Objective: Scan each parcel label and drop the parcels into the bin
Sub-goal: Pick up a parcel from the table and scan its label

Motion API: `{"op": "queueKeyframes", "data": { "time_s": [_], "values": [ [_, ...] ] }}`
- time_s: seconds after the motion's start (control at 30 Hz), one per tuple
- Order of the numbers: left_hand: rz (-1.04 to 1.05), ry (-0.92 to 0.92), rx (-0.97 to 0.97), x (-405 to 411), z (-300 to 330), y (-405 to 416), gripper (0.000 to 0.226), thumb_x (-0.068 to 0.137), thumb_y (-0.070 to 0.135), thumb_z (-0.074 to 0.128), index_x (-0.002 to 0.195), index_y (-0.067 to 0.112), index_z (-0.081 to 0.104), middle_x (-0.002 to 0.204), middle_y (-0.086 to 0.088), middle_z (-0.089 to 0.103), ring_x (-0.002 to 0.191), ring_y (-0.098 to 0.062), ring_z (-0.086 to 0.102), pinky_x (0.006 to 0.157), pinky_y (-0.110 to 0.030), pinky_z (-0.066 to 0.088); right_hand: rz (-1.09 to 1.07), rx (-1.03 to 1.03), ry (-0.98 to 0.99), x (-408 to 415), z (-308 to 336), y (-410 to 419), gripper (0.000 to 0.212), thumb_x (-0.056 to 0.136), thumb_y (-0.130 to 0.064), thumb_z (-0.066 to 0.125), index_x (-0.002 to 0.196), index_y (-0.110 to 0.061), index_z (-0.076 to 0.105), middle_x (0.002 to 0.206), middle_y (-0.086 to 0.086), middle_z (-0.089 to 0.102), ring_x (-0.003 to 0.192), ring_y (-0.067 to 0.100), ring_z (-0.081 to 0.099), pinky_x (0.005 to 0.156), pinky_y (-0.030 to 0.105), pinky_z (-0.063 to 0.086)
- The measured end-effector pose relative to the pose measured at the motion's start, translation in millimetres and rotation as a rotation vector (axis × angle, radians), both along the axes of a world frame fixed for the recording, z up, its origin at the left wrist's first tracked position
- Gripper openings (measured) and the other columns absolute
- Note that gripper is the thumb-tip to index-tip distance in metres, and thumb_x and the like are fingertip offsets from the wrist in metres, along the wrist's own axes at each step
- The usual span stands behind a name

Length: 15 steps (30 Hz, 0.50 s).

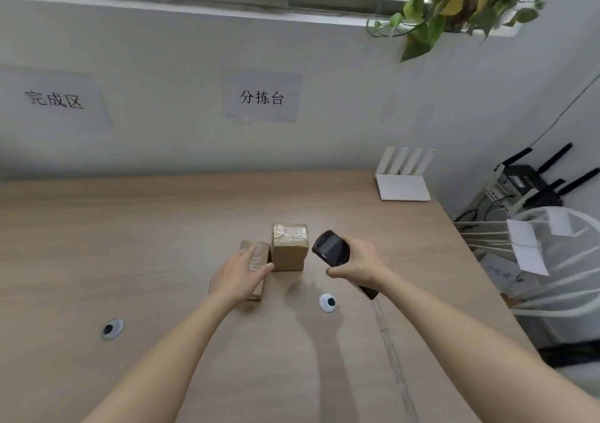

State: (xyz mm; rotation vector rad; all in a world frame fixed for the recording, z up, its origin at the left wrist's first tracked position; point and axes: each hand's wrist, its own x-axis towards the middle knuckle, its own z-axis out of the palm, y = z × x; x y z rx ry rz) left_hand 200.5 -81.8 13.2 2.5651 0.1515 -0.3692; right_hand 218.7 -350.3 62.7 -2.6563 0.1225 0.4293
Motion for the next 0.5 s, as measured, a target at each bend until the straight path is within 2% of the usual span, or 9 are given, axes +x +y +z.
{"op": "queueKeyframes", "data": {
  "time_s": [0.07,0.13,0.2,0.23,0.27,0.3,0.37,0.43,0.5],
  "values": [
    [0.015,0.028,-0.022,21.4,-17.7,-3.9,0.073,0.093,0.064,0.047,0.155,0.029,0.029,0.158,0.003,0.036,0.144,-0.021,0.035,0.11,-0.04,0.038,0.015,0.014,0.023,25.4,-22.1,1.1,0.047,0.054,-0.052,0.074,0.091,-0.032,0.054,0.089,-0.009,0.059,0.101,0.022,0.054,0.071,0.034,0.047],
    [0.027,0.053,-0.047,40.4,-35.7,-9.8,0.071,0.093,0.063,0.048,0.153,0.027,0.032,0.157,0.002,0.038,0.143,-0.023,0.037,0.11,-0.041,0.038,0.031,0.007,0.04,46.8,-43.0,0.9,0.046,0.058,-0.051,0.076,0.093,-0.03,0.057,0.085,-0.008,0.057,0.104,0.023,0.053,0.08,0.035,0.046],
    [0.034,0.073,-0.069,58.5,-52.5,-17.6,0.068,0.094,0.061,0.049,0.15,0.026,0.036,0.155,0.0,0.04,0.141,-0.024,0.039,0.108,-0.041,0.039,0.054,-0.005,0.068,67.3,-63.3,0.1,0.042,0.06,-0.051,0.077,0.091,-0.029,0.057,0.081,-0.006,0.059,0.097,0.019,0.055,0.096,0.037,0.044],
    [0.042,0.079,-0.076,68.1,-60.9,-21.6,0.066,0.095,0.061,0.049,0.15,0.026,0.037,0.155,-0.001,0.04,0.141,-0.025,0.039,0.107,-0.041,0.039,0.054,-0.001,0.079,77.5,-72.6,-0.4,0.04,0.061,-0.05,0.077,0.088,-0.029,0.057,0.08,-0.006,0.06,0.089,0.015,0.056,0.098,0.038,0.045],
    [0.052,0.088,-0.08,77.5,-68.2,-24.9,0.067,0.095,0.06,0.049,0.15,0.025,0.037,0.155,-0.001,0.04,0.142,-0.024,0.038,0.108,-0.041,0.038,0.05,0.015,0.093,87.5,-81.0,-0.6,0.038,0.062,-0.05,0.077,0.086,-0.028,0.057,0.078,-0.007,0.06,0.082,0.01,0.055,0.092,0.035,0.048],
    [0.065,0.093,-0.086,86.8,-74.7,-28.2,0.069,0.095,0.06,0.05,0.152,0.025,0.035,0.157,-0.001,0.038,0.143,-0.024,0.037,0.109,-0.04,0.036,0.05,0.031,0.108,97.4,-88.7,-0.2,0.037,0.064,-0.048,0.078,0.085,-0.028,0.057,0.076,-0.008,0.06,0.077,0.008,0.053,0.079,0.032,0.049],
    [0.074,0.089,-0.117,105.1,-88.3,-33.5,0.07,0.095,0.057,0.052,0.153,0.021,0.035,0.157,-0.002,0.039,0.144,-0.023,0.036,0.111,-0.038,0.034,0.066,0.055,0.132,117.3,-103.3,2.5,0.037,0.064,-0.049,0.079,0.084,-0.028,0.057,0.075,-0.01,0.06,0.074,0.011,0.056,0.062,0.029,0.044],
    [0.08,0.076,-0.163,121.1,-100.2,-38.3,0.065,0.096,0.05,0.055,0.15,0.018,0.04,0.152,-0.005,0.046,0.142,-0.024,0.039,0.108,-0.035,0.035,0.066,0.106,0.17,135.0,-116.8,6.9,0.042,0.058,-0.052,0.079,0.088,-0.029,0.06,0.081,-0.009,0.065,0.08,0.015,0.062,0.065,0.032,0.049],
    [0.137,0.106,-0.215,135.1,-112.3,-40.5,0.064,0.096,0.05,0.056,0.15,0.019,0.041,0.148,-0.007,0.051,0.139,-0.026,0.043,0.104,-0.033,0.036,0.061,0.177,0.215,150.2,-132.0,11.7,0.047,0.057,-0.05,0.082,0.095,-0.03,0.065,0.09,-0.006,0.069,0.087,0.017,0.066,0.075,0.037,0.055]
  ]
}}
